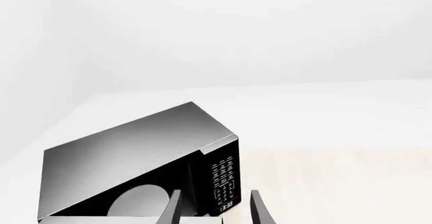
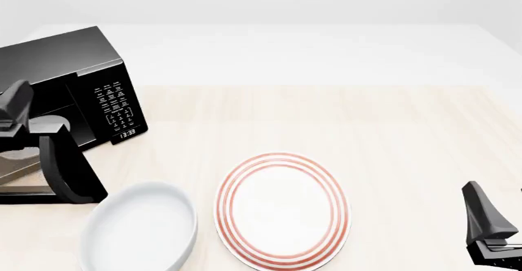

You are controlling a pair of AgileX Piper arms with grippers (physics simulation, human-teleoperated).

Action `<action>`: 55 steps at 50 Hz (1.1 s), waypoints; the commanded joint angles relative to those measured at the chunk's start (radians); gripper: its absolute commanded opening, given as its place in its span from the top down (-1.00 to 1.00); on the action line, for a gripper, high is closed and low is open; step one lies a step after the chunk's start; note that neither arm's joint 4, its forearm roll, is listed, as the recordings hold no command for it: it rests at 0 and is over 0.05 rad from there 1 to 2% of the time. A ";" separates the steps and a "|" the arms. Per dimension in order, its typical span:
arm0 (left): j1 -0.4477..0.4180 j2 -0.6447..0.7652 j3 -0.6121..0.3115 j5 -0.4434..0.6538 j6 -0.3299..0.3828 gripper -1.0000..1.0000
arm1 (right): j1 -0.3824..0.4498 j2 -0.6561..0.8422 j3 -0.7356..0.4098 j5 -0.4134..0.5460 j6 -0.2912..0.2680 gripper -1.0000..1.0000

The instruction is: Open the microwave.

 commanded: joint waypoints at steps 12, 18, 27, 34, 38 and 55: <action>-0.016 0.166 -0.148 0.091 -0.019 -1.00 | 0.000 0.000 0.000 0.000 0.000 -1.00; -0.024 0.210 -0.195 0.147 -0.028 -1.00 | 0.000 0.000 0.000 0.000 0.000 -1.00; -0.010 0.225 -0.228 0.194 0.002 -1.00 | 0.000 0.000 0.000 0.000 0.000 -1.00; 0.017 0.254 -0.224 0.223 -0.006 -1.00 | 0.000 0.000 0.000 0.000 0.000 -1.00; 0.026 0.275 -0.222 0.234 -0.013 -1.00 | 0.000 0.000 0.000 0.000 0.000 -1.00; 0.038 0.338 -0.246 0.262 -0.008 -1.00 | 0.000 0.000 0.000 0.000 0.000 -1.00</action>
